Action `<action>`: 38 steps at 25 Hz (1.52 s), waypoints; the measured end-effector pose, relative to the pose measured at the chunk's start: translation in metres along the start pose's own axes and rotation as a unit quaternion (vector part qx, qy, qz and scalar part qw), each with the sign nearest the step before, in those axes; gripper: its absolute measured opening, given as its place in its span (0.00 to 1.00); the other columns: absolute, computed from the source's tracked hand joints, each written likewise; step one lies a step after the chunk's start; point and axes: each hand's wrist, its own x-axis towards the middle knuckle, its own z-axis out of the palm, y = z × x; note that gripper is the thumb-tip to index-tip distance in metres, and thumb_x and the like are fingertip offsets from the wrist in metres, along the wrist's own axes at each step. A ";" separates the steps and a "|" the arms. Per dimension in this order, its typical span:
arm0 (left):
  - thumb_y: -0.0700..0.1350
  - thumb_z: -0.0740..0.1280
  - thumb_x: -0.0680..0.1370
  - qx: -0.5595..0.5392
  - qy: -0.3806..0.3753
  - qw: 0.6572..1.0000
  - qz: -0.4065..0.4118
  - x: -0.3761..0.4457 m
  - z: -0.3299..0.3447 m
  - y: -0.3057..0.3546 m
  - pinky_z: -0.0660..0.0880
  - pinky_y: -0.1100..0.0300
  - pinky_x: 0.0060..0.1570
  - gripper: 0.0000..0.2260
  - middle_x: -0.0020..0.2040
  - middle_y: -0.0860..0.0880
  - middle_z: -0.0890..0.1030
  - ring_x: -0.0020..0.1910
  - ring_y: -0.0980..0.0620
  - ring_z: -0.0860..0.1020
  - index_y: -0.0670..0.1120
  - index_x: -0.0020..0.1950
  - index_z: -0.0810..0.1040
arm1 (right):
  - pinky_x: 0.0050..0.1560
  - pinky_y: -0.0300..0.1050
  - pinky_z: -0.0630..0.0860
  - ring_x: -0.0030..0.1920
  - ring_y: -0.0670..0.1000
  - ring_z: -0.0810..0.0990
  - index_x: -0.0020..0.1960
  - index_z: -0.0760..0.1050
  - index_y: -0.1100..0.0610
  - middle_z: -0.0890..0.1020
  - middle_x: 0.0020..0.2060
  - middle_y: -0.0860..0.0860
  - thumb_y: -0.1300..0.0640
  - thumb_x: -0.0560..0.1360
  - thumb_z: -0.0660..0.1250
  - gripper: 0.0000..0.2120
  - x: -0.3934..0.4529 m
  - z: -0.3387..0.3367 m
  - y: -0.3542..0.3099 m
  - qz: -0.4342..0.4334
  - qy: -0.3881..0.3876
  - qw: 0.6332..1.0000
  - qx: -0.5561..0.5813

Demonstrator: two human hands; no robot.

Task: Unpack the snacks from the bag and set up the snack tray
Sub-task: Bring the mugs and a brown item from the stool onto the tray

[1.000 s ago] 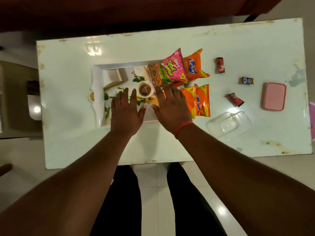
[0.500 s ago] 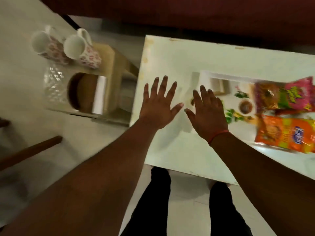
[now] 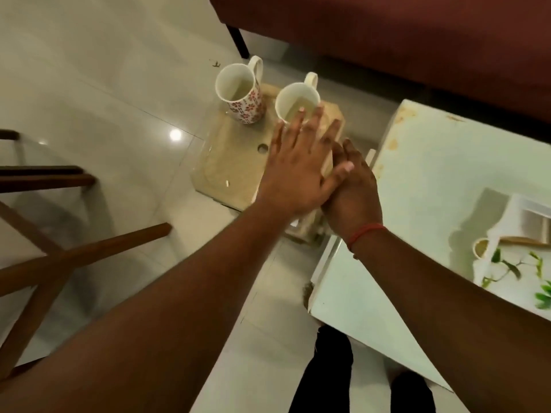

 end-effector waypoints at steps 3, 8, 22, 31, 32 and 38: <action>0.64 0.46 0.81 -0.008 0.032 0.994 -0.101 0.020 -0.009 -0.055 0.53 0.40 0.75 0.31 0.80 0.44 0.56 0.79 0.41 0.53 0.50 0.80 0.53 | 0.70 0.58 0.69 0.73 0.59 0.67 0.76 0.62 0.56 0.66 0.74 0.56 0.45 0.80 0.60 0.28 0.030 0.005 -0.027 -0.002 0.054 0.999 0.003; 0.60 0.60 0.78 -0.014 -0.002 0.968 -0.250 0.052 -0.015 -0.140 0.54 0.40 0.75 0.37 0.80 0.38 0.51 0.78 0.36 0.52 0.46 0.80 0.51 | 0.64 0.58 0.75 0.71 0.60 0.68 0.77 0.57 0.52 0.62 0.75 0.57 0.39 0.75 0.66 0.37 0.087 0.005 -0.051 0.067 0.078 0.992 0.070; 0.53 0.75 0.70 0.030 -0.112 0.984 -0.133 0.105 -0.026 -0.135 0.74 0.39 0.58 0.39 0.69 0.37 0.66 0.64 0.32 0.70 0.47 0.75 0.60 | 0.58 0.56 0.78 0.60 0.62 0.77 0.72 0.64 0.53 0.69 0.70 0.54 0.49 0.68 0.76 0.37 0.137 -0.009 -0.049 -0.075 -0.052 0.993 -0.075; 0.50 0.74 0.69 0.095 -0.063 0.992 0.056 0.144 -0.029 0.044 0.77 0.42 0.46 0.36 0.66 0.39 0.67 0.59 0.35 0.72 0.50 0.72 0.60 | 0.61 0.55 0.78 0.60 0.63 0.77 0.71 0.64 0.49 0.67 0.70 0.54 0.50 0.70 0.77 0.35 0.040 -0.096 0.089 0.080 0.063 0.994 0.031; 0.50 0.74 0.69 0.093 -0.068 0.991 0.072 0.145 -0.027 0.072 0.77 0.42 0.46 0.36 0.66 0.40 0.67 0.58 0.36 0.72 0.50 0.72 0.60 | 0.62 0.56 0.78 0.60 0.63 0.77 0.71 0.65 0.49 0.66 0.70 0.54 0.50 0.70 0.77 0.34 0.020 -0.108 0.109 0.104 0.066 0.992 0.039; 0.54 0.74 0.70 0.078 -0.093 0.968 0.218 0.133 0.004 0.246 0.79 0.42 0.52 0.36 0.68 0.41 0.66 0.61 0.38 0.72 0.51 0.73 0.59 | 0.62 0.55 0.75 0.59 0.66 0.74 0.73 0.63 0.52 0.63 0.69 0.56 0.58 0.68 0.75 0.37 -0.106 -0.156 0.208 0.248 0.047 0.964 0.085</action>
